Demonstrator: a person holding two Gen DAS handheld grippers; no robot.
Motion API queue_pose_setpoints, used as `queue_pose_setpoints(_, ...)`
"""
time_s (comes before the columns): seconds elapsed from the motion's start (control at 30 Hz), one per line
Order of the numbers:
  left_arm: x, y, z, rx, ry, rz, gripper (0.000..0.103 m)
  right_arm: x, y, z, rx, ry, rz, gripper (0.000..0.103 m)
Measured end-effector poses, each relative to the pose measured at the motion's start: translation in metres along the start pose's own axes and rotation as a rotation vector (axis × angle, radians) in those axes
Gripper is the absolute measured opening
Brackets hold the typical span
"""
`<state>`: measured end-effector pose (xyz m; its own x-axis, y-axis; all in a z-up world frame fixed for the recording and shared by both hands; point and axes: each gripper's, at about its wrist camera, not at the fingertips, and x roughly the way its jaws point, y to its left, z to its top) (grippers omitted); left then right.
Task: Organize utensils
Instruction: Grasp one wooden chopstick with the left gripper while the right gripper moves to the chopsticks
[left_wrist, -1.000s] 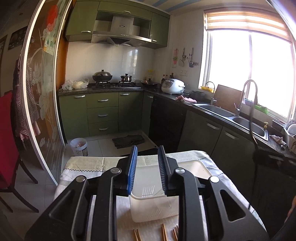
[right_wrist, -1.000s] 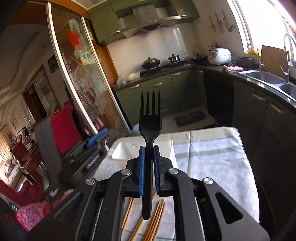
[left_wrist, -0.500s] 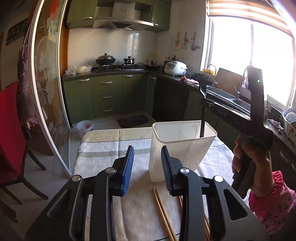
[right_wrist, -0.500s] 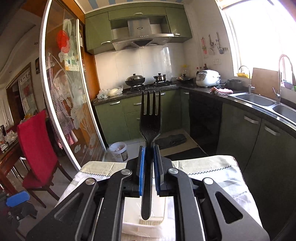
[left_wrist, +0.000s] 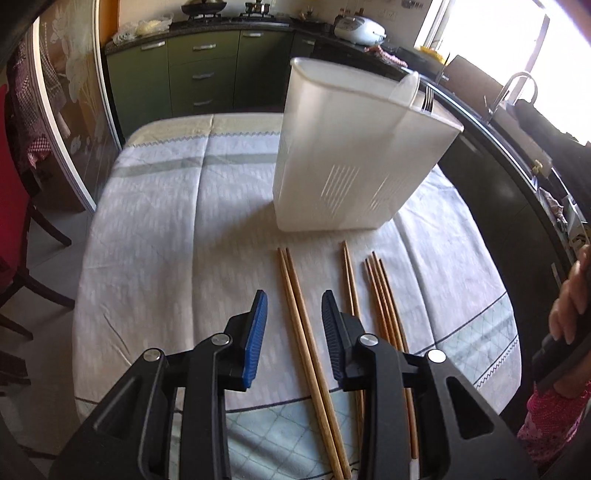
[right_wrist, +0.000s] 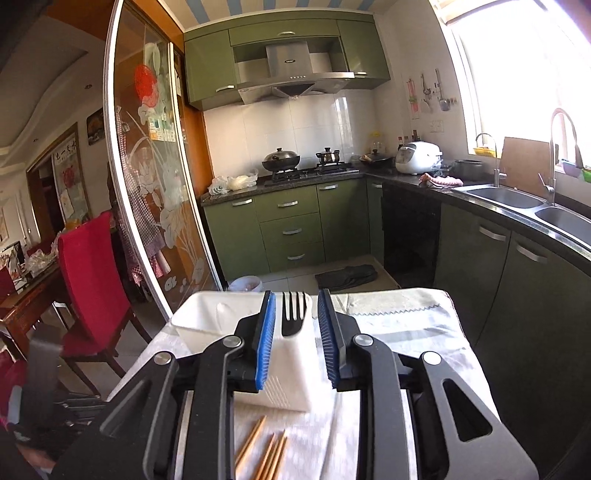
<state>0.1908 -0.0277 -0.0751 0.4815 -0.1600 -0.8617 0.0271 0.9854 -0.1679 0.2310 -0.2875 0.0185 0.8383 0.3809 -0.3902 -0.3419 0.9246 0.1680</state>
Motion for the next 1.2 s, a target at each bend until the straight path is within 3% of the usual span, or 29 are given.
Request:
queue_pose_setpoints(0.1,0.023,0.003,-0.005,-0.022,0.100,0.012,0.029,-0.022,-0.012,-0.023,0.011,0.066,0.005,0.024)
queue_pose_setpoints(0.23,0.042,0.005,-0.006,-0.031,0.160,0.035,0.029,-0.041,-0.028,-0.052,0.036,0.146,0.008,0.024)
queue_pose_setpoints(0.5,0.057,0.005,-0.001,-0.034,0.198,0.082,0.030,-0.050,-0.054,-0.081,0.099,0.232,0.019,0.024)
queue_pose_setpoints(0.67,0.064,-0.009,-0.001,0.009,0.217,0.117,0.029,-0.050,-0.051,-0.080,0.093,0.245,0.025,0.032)
queue_pose_setpoints(0.7,0.066,-0.012,-0.001,0.015,0.219,0.123,0.029,-0.050,-0.049,-0.080,0.088,0.250,0.026,0.032)
queue_pose_setpoints(0.77,0.068,-0.016,0.001,0.021,0.222,0.133,0.010,-0.046,-0.041,-0.075,0.074,0.265,0.027,0.032)
queue_pose_setpoints(0.83,0.069,-0.018,0.002,0.020,0.226,0.120,0.008,-0.044,-0.037,-0.076,0.054,0.282,0.023,0.032)
queue_pose_setpoints(1.0,0.061,-0.018,0.003,0.005,0.185,0.081,0.007,-0.027,-0.025,-0.083,0.019,0.392,0.043,0.032)
queue_pose_setpoints(1.2,0.006,-0.013,0.008,0.019,-0.022,0.050,0.007,0.024,-0.013,-0.101,0.046,0.664,0.151,0.032)
